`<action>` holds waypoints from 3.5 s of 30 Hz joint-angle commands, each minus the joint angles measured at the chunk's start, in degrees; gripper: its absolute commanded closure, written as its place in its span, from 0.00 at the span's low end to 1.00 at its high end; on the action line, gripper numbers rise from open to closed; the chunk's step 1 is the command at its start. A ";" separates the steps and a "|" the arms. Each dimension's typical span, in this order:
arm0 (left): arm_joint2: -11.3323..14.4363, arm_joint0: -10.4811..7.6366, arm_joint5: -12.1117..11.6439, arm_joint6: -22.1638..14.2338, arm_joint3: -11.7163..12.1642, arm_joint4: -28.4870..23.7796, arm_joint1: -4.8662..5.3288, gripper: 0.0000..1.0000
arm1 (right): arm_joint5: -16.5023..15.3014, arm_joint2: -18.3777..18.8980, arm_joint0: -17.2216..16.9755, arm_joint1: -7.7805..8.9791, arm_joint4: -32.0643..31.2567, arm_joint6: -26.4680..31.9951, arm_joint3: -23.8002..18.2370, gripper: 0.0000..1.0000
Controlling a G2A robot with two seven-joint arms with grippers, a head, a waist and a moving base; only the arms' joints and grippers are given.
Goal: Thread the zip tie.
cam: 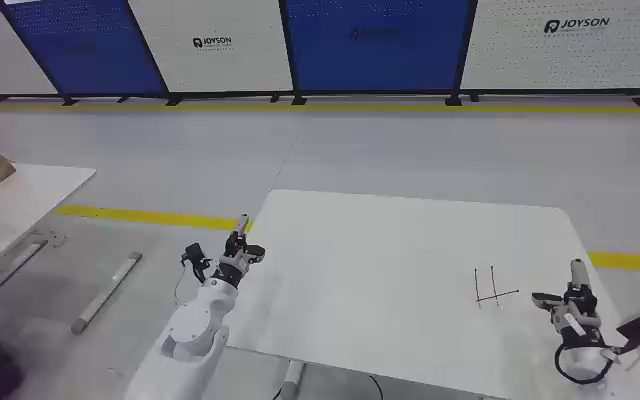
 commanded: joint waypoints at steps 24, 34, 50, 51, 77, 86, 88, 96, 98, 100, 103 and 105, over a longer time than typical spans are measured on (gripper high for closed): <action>0.00 0.00 0.00 0.00 0.00 0.00 0.00 0.00 | 4.75 3.06 4.09 1.26 -4.37 15.41 3.02 0.00; 0.00 0.00 0.00 0.00 0.00 0.00 0.00 0.00 | 7.66 6.57 9.50 3.71 -16.44 37.80 2.07 0.00; 0.00 0.00 0.00 0.00 0.00 0.00 0.00 0.00 | 10.49 6.47 18.23 4.65 -10.95 54.60 10.12 0.00; 0.00 0.00 0.00 0.00 0.00 0.00 0.00 0.00 | 10.25 6.50 20.76 4.97 -11.85 57.21 12.62 0.00; 0.00 0.00 0.00 0.00 0.00 0.00 0.00 0.00 | 2.55 -7.26 43.46 8.21 -29.78 79.64 37.36 0.00; 0.00 0.00 0.00 0.00 0.00 0.00 0.00 0.00 | 2.55 -7.26 43.46 8.21 -29.78 79.64 37.36 0.00; 0.00 0.00 0.00 0.00 0.00 0.00 0.00 0.00 | 2.55 -7.26 43.46 8.21 -29.78 79.64 37.36 0.00; 0.00 0.00 0.00 0.00 0.00 0.00 0.00 0.00 | -9.99 -12.82 45.91 11.50 -18.55 79.64 43.93 0.00; 0.00 0.00 0.00 0.00 0.00 0.00 0.00 0.00 | -12.05 -15.05 47.48 13.10 -16.05 79.64 45.92 0.00; 0.00 0.00 0.00 0.00 0.00 0.00 0.00 0.00 | -14.50 -18.51 49.04 14.98 -12.48 79.64 47.75 0.00; 0.00 0.00 0.00 0.00 0.00 0.00 0.00 0.00 | -16.55 -23.95 51.87 17.78 -9.47 79.64 50.47 0.00; 0.00 0.00 0.00 0.00 0.00 0.00 0.00 0.00 | -17.16 -28.00 53.76 19.01 -8.51 79.64 51.69 0.00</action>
